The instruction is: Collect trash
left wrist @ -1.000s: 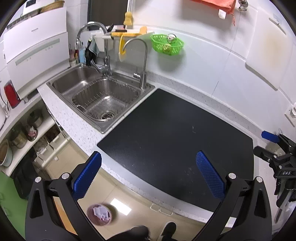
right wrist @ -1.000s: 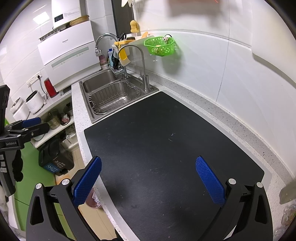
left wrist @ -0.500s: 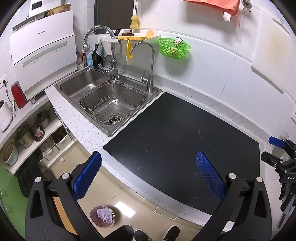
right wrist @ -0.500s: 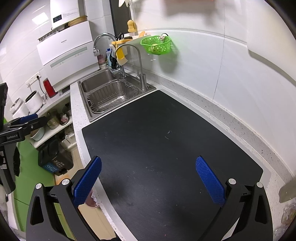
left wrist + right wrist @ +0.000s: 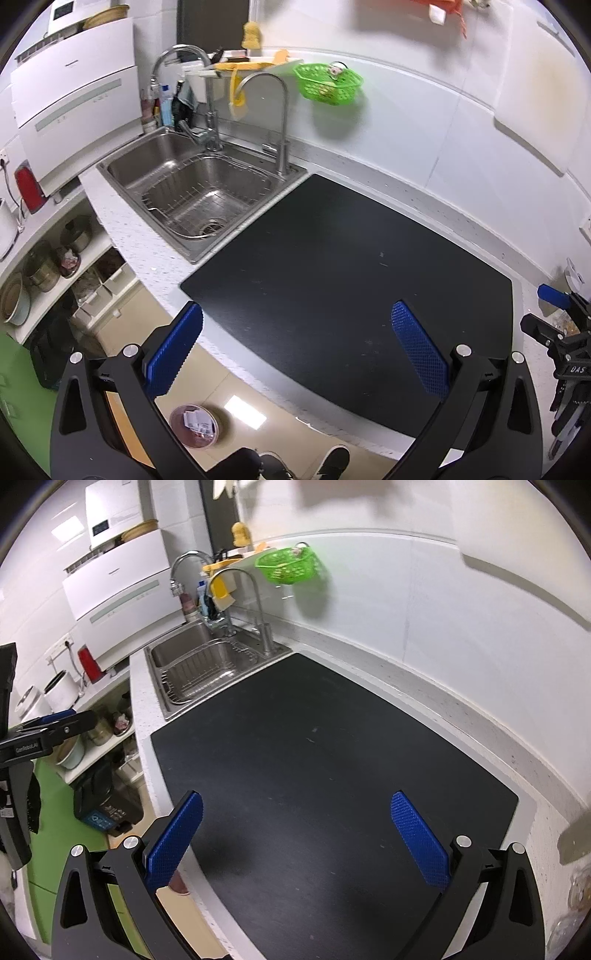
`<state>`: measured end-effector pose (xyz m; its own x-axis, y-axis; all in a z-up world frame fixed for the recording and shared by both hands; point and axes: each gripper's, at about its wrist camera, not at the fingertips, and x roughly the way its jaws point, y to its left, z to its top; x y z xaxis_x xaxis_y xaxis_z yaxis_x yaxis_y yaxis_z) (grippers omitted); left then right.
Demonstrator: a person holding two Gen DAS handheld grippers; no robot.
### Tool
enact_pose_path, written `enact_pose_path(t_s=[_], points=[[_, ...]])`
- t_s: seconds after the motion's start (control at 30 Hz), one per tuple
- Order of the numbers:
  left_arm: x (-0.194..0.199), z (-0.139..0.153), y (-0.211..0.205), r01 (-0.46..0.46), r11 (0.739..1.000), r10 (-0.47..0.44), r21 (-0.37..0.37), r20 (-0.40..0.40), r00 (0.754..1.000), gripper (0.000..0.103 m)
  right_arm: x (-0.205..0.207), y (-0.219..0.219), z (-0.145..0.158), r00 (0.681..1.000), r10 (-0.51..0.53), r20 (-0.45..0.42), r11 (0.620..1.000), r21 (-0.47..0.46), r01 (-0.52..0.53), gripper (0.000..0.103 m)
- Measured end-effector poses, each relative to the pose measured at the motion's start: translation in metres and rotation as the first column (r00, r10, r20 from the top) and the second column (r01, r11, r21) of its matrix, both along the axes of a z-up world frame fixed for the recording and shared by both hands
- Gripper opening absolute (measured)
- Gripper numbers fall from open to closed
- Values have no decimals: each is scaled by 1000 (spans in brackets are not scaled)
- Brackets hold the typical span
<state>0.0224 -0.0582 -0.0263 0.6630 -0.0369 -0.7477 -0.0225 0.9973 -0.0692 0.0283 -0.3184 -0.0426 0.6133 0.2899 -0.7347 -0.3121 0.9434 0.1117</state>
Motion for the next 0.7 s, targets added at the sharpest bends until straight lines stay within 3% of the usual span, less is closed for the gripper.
enact_pose_path(t_s=[0.2,0.4,0.7], points=[[13,-15,-57,77,997,-77,-10,-22,997,100,-15,-51,-11,994,-106,9,994,11,106,98],[31,-29,-136,200,980,-201,-17,-42,979,100,-43,-123,-29,965,-263,-15,965,9,263,98],[47,-56,-270,400,916,-402,-30,-69,913,100,-81,-206,-59,887,-458,-61,888,-1,459,98]])
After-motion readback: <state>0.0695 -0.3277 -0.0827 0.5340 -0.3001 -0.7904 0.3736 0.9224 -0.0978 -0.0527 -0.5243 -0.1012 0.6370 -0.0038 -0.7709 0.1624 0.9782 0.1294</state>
